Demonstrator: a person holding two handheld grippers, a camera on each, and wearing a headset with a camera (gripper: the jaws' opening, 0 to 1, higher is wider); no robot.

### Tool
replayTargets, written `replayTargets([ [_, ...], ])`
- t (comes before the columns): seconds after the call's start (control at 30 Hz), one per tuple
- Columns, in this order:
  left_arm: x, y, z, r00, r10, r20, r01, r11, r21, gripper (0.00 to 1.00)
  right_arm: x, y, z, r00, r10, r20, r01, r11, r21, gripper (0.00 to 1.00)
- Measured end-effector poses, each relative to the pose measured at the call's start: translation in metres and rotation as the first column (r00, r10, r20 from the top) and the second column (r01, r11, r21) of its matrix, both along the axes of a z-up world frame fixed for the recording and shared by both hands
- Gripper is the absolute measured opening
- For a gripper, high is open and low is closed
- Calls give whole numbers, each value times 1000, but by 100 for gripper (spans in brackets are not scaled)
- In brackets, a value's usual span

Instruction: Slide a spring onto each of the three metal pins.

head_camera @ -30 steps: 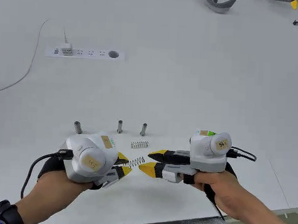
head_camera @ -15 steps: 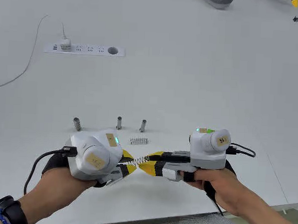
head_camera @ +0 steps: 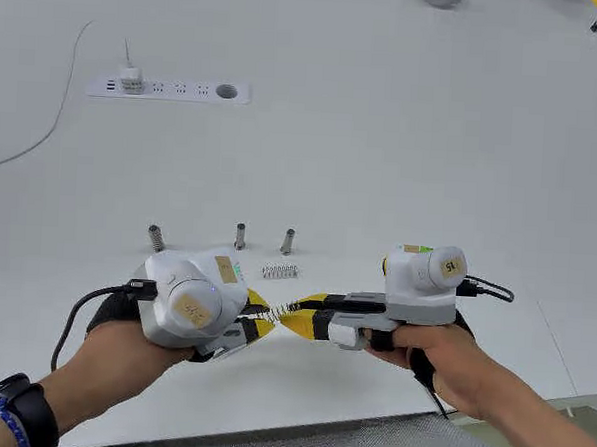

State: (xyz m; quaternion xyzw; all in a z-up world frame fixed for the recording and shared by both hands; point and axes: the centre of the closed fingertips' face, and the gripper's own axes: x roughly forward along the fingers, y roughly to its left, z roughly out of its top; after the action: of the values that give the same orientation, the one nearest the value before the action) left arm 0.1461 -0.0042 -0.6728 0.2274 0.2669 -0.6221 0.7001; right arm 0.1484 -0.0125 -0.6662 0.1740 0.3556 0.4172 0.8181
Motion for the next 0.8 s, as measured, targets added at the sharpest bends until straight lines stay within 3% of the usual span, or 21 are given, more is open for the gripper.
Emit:
replayTargets([
  [0.37, -3, -1, 2, 1000, -25, 9, 25, 1000, -5, 9, -3, 2, 4, 999, 25, -23, -25, 1000, 10, 16],
  [0.8, -4, -3, 10, 999, -35, -7, 34, 998, -46, 9, -2, 12, 23, 996, 94, 4, -94, 995, -18, 12],
])
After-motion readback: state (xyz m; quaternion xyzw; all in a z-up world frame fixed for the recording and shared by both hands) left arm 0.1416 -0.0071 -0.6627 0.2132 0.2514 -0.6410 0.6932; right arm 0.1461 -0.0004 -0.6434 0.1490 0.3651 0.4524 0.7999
